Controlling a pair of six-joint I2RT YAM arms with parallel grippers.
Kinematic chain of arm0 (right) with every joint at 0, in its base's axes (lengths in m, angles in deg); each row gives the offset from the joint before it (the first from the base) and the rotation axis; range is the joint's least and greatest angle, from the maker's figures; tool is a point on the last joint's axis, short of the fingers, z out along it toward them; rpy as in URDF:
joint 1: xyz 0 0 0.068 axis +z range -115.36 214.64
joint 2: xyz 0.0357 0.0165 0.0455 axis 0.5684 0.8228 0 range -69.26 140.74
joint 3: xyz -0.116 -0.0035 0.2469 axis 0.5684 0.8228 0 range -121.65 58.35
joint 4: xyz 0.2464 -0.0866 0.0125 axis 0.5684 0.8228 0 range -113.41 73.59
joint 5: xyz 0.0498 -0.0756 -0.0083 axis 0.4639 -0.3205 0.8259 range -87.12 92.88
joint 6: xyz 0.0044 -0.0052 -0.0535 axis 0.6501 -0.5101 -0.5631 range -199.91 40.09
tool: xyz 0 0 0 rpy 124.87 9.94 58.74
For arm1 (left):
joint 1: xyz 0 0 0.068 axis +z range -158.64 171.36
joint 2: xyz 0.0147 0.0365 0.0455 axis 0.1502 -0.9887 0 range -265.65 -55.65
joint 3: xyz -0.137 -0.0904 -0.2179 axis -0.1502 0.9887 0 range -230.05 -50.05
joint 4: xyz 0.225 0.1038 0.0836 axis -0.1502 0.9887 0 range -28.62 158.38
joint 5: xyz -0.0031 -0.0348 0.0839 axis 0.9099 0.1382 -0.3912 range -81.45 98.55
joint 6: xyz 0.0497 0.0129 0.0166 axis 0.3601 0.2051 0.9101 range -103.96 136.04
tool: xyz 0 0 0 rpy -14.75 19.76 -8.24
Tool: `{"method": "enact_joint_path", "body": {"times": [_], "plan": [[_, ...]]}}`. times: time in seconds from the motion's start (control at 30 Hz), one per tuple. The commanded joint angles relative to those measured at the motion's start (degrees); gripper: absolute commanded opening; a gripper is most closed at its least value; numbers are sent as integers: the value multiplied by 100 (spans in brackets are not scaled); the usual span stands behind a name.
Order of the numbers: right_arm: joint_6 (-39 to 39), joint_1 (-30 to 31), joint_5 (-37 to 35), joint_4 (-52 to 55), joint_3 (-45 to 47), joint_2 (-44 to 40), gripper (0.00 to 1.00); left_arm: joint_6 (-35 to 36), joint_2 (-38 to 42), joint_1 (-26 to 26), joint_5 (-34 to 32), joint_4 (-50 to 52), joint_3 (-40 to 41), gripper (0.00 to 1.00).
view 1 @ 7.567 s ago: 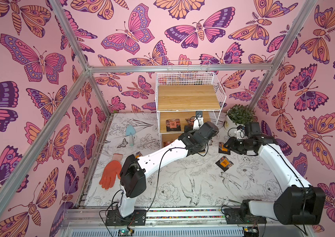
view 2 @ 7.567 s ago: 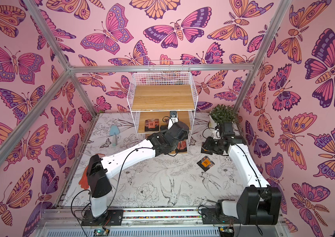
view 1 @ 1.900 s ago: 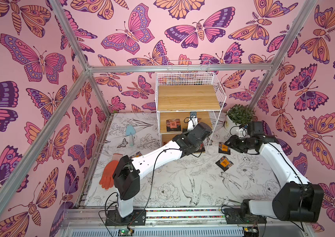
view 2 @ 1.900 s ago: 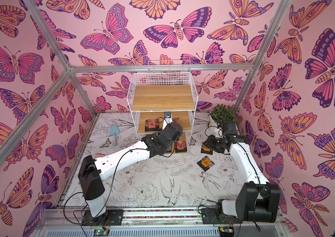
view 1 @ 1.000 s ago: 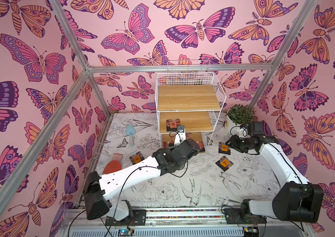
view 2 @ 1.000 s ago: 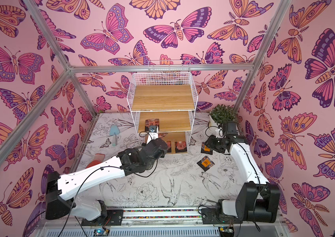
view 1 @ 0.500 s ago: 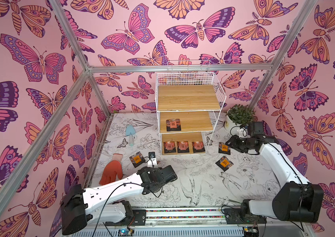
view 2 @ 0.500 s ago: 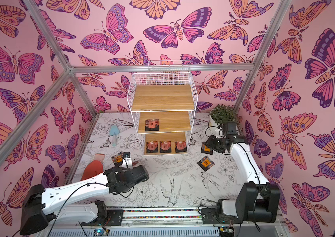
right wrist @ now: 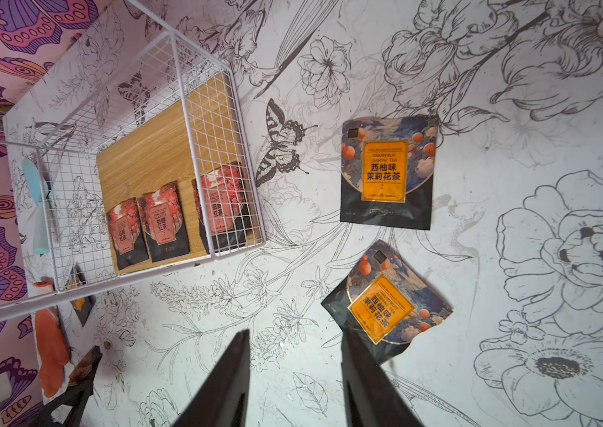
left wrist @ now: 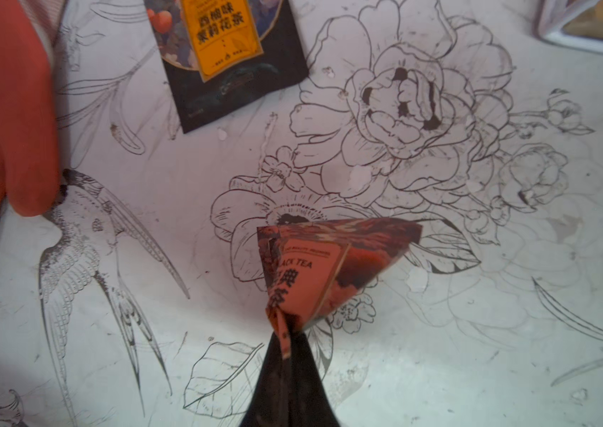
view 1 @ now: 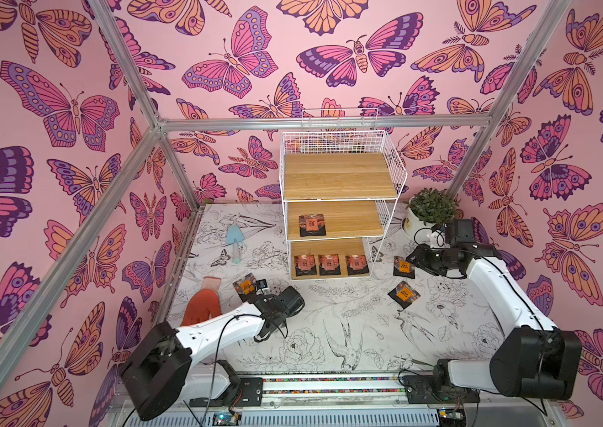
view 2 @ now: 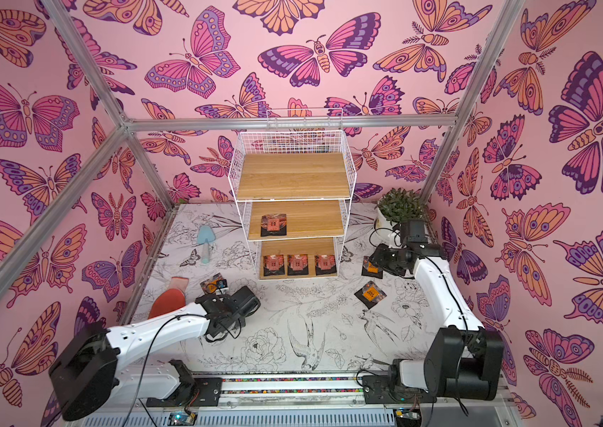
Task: Remove the tea bags from the shelf
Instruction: Place the tea bag at the center of the board.
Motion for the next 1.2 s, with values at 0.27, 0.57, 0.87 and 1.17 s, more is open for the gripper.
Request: {"method": "enact_joint_path", "body": {"times": [0.27,0.57,0.87,1.17], "plan": [[-129,-38,-106,153,-129,156,45,408,-1002,113,214,-434,-472,1],[-138,-35,-128,169,-147,157,45,474,-747,113,267,-409,-485,52],[-130,-37,-125,183,-164,121,45,531,-256,172,163,166,-756,79],[-135,-38,-149,176,-174,139,45,720,-350,481,399,-90,-718,12]]}}
